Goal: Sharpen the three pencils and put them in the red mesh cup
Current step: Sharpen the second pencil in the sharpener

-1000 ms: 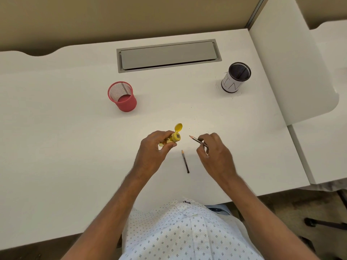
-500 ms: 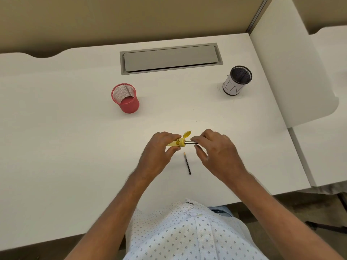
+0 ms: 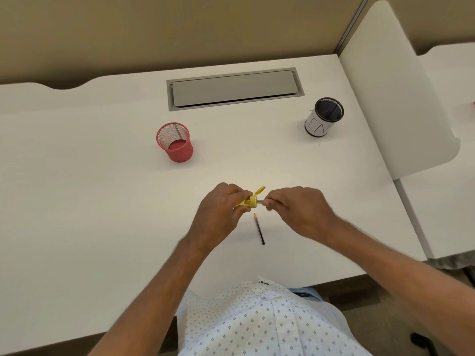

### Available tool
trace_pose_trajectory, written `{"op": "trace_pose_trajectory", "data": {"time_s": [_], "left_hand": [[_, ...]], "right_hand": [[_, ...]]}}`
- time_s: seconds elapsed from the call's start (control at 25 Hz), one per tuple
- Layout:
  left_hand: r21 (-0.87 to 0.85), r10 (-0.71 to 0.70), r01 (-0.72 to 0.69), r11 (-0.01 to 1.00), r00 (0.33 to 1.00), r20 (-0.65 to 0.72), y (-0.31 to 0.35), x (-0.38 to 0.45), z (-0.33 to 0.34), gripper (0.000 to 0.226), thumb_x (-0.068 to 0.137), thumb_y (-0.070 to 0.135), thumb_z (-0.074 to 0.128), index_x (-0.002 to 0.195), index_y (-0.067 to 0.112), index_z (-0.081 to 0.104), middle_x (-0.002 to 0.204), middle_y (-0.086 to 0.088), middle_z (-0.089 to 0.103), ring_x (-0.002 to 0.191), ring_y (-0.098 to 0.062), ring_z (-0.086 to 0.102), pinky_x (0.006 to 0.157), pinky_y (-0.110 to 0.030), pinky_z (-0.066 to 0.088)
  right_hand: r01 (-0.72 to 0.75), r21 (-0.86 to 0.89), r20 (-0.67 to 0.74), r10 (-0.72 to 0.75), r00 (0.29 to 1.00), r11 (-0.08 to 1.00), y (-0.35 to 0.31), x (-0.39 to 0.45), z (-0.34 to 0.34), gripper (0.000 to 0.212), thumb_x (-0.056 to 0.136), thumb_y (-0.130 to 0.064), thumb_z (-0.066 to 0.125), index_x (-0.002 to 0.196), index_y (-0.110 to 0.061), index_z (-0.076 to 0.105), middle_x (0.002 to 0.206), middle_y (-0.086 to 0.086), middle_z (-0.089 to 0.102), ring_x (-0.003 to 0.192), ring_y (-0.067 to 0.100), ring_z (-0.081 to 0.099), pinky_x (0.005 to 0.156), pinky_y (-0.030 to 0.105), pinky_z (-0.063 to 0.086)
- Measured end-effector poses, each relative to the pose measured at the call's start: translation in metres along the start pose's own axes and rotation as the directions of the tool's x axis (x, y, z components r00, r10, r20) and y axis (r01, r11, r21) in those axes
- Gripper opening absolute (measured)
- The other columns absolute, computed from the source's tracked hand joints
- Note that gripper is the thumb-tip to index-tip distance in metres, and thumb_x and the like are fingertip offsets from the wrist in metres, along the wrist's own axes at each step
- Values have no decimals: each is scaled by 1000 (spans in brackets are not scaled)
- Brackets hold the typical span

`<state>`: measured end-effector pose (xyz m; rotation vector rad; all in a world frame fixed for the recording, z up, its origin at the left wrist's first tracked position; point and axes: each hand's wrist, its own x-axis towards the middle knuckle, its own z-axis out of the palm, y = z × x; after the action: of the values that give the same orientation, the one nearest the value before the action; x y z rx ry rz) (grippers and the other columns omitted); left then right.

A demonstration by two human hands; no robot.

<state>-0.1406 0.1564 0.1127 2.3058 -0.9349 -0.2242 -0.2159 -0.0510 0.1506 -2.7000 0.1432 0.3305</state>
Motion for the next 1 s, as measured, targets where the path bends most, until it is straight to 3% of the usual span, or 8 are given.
{"op": "trace_pose_trajectory", "data": {"time_s": [0.16, 0.28, 0.48, 0.6, 0.68, 0.76, 0.88, 1.0], "left_hand": [[10, 59, -59, 998, 997, 50, 2, -1, 2, 31, 85, 19, 81, 115, 19, 75, 103, 3, 71, 92, -20, 61, 73, -36, 55], [-57, 17, -12, 998, 997, 79, -2, 1, 1, 31, 90, 23, 75, 121, 23, 72, 108, 5, 69, 99, -17, 57, 80, -34, 53], [-82, 11, -3, 997, 995, 96, -3, 4, 1, 28, 94, 26, 71, 122, 24, 70, 109, 6, 67, 101, -14, 55, 82, -32, 52], [-35, 44, -42, 998, 998, 51, -2, 5, 0, 30, 90, 23, 76, 119, 20, 72, 107, 4, 69, 96, -17, 58, 77, -31, 53], [10, 100, -100, 995, 994, 47, -2, 6, 1, 30, 87, 22, 79, 116, 18, 73, 103, 2, 70, 91, -18, 60, 72, -31, 53], [5, 102, -103, 995, 993, 51, -2, 8, 0, 31, 86, 21, 79, 117, 19, 73, 103, 3, 69, 92, -18, 60, 72, -31, 53], [-69, 45, -41, 997, 997, 69, -6, 13, -5, 31, 90, 23, 76, 121, 23, 71, 107, 6, 68, 98, -15, 57, 79, -29, 51], [-111, 46, -37, 993, 996, 83, -9, 20, -9, 29, 92, 24, 73, 121, 25, 70, 106, 8, 66, 97, -12, 55, 80, -27, 49]], "right_hand": [[-327, 469, 398, 134, 908, 821, 8, 8, -13, 36, 101, -51, 57, 80, -25, 71, 62, -12, 55, 55, 7, 47, 60, 35, 40], [56, 42, 36, -58, 998, 998, 10, -3, -3, 16, 99, -39, 65, 90, -25, 64, 79, -8, 59, 61, 13, 53, 57, 37, 47], [333, -462, -257, -484, 836, 822, 17, -10, 5, 23, 105, -29, 58, 88, -18, 68, 69, -1, 56, 55, 22, 48, 48, 36, 39], [83, 32, -2, -83, 997, 996, 10, 1, -5, 42, 105, -51, 46, 79, -25, 66, 60, -7, 54, 51, 16, 48, 47, 31, 35], [-349, 529, 430, 110, 896, 774, 13, 16, -18, 45, 104, -52, 51, 74, -22, 67, 55, -9, 41, 48, 13, 31, 45, 27, 23], [-432, 560, 517, 109, 849, 706, 15, 23, -24, 44, 102, -54, 55, 77, -21, 70, 61, -5, 43, 51, 12, 33, 48, 25, 26], [14, 170, 166, -43, 985, 985, 12, 13, -19, 25, 100, -46, 62, 88, -25, 66, 77, -9, 57, 59, 10, 49, 55, 28, 40], [337, -486, -199, -477, 856, 806, 15, 3, -9, 14, 103, -24, 64, 90, -17, 66, 75, -2, 54, 59, 19, 48, 47, 36, 41]]}}
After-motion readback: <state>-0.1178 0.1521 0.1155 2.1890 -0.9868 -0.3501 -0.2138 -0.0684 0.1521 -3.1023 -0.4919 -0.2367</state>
